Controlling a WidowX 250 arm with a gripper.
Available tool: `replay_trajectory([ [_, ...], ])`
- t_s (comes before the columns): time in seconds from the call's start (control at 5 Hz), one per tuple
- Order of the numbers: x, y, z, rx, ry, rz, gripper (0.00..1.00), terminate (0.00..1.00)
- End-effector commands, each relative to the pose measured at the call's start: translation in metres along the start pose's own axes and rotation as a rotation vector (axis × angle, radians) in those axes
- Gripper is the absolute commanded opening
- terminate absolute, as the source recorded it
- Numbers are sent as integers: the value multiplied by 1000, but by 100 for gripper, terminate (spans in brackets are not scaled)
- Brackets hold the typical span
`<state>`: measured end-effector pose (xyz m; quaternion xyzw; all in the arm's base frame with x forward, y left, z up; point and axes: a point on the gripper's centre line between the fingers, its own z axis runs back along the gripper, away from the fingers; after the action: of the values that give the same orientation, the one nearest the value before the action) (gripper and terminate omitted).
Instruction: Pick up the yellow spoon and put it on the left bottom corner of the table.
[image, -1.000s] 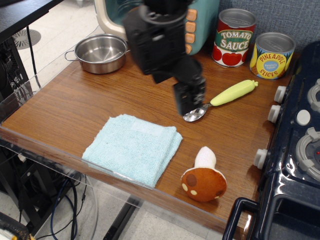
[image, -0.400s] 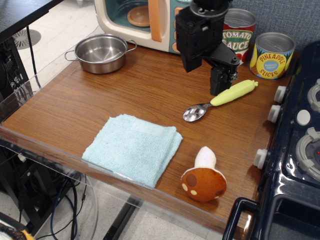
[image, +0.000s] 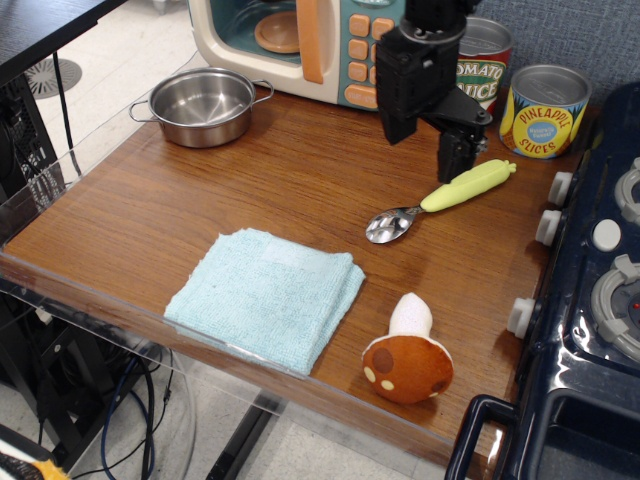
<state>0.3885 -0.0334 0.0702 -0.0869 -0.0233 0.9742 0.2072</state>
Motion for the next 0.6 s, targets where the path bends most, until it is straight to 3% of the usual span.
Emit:
replay_trajectory([
  [0.0,-20,-4,-17,0,-1,-2,100,0],
  [0.4,-36,1,-44,21,-32,-48,100,0],
])
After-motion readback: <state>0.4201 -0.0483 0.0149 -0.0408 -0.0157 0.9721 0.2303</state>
